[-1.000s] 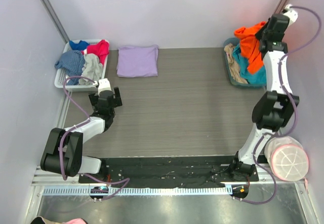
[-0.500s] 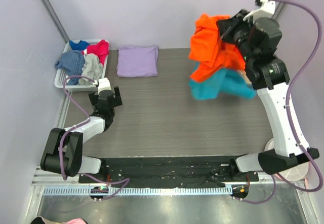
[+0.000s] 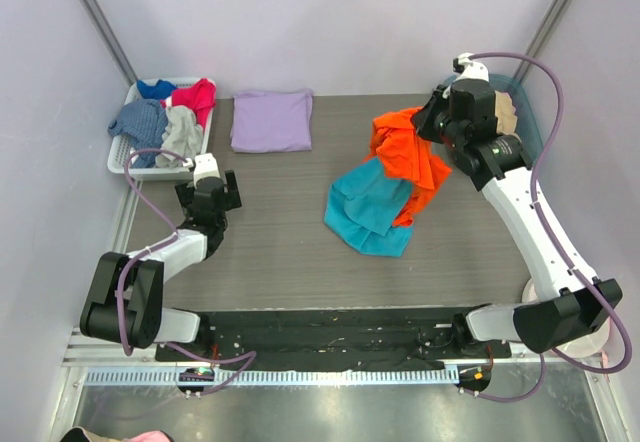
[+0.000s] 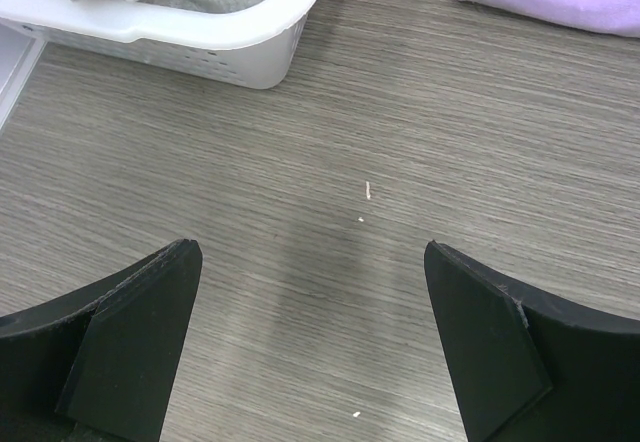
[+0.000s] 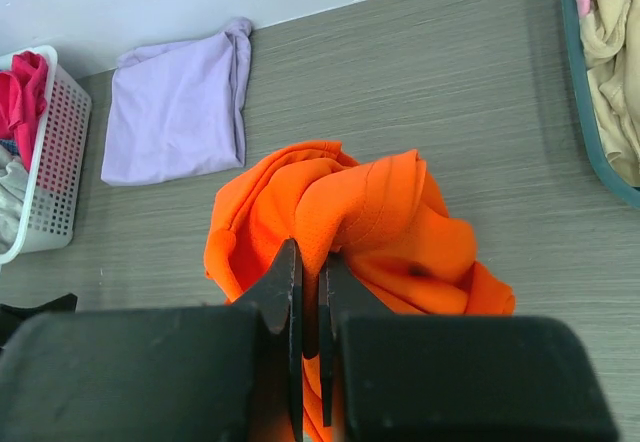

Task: Fold and stack the t-shirts
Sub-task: Grab the tshirt from the pile

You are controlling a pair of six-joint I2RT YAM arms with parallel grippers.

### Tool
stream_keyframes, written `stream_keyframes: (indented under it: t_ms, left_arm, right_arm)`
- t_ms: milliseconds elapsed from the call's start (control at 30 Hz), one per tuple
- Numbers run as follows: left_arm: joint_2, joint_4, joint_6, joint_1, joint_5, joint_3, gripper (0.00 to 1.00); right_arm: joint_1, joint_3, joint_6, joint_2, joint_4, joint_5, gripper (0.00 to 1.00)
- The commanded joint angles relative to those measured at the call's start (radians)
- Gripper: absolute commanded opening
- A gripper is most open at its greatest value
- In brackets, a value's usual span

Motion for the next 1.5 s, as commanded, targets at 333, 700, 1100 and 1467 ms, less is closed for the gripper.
stream_keyframes:
  t_ms: [333, 700, 1100, 1467]
  left_arm:
    - [-0.237, -0.093, -0.132, -0.055, 0.100, 0.071, 1.00]
    - [0.001, 0.125, -0.212, -0.227, 0.548, 0.112, 1.00]
    - [0.347, 0.122, -0.137, -0.412, 0.652, 0.449, 1.00]
    - [0.525, 0.108, -0.123, -0.484, 0.734, 0.634, 1.00]
  right_arm:
    - [0.002, -0.034, -0.017, -0.043, 0.074, -0.034, 0.01]
    - [0.004, -0.047, -0.012, -0.045, 0.079, -0.093, 0.01]
    - [0.004, -0.084, -0.003, -0.046, 0.100, -0.126, 0.01]
    - [0.002, -0.084, -0.021, -0.060, 0.092, -0.125, 0.01]
